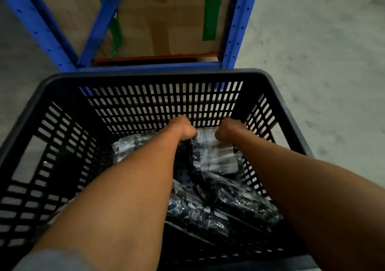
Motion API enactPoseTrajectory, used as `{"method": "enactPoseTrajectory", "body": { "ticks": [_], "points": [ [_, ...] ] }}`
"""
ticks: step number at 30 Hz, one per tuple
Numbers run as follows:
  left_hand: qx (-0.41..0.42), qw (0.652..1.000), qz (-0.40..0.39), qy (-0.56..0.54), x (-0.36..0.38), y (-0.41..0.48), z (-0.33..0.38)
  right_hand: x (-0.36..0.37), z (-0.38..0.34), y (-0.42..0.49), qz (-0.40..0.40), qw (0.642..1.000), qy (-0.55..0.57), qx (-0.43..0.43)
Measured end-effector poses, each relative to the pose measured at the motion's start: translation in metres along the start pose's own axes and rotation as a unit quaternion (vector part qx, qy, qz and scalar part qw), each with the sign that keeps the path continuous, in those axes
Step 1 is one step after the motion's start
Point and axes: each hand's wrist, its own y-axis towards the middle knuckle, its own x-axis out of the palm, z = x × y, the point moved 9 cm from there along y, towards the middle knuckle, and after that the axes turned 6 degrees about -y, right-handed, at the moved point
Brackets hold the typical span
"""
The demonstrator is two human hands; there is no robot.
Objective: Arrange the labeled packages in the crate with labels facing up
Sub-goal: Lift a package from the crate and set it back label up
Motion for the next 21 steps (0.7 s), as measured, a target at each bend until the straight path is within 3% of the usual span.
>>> {"method": "enactPoseTrajectory", "body": {
  "ticks": [5,11,21],
  "points": [
    [-0.051,0.991,-0.11,-0.054,0.039,0.007,-0.009,0.017,0.005,0.011,0.007,0.998,-0.021,0.053],
    [-0.085,0.982,-0.107,-0.129,0.056,0.018,-0.023,0.011,0.012,0.016,0.023,0.997,-0.029,0.063],
    [-0.146,0.943,-0.173,-0.244,0.041,-0.014,-0.026,-0.004,0.011,-0.002,-0.052,0.997,0.045,0.035]
  ]
}}
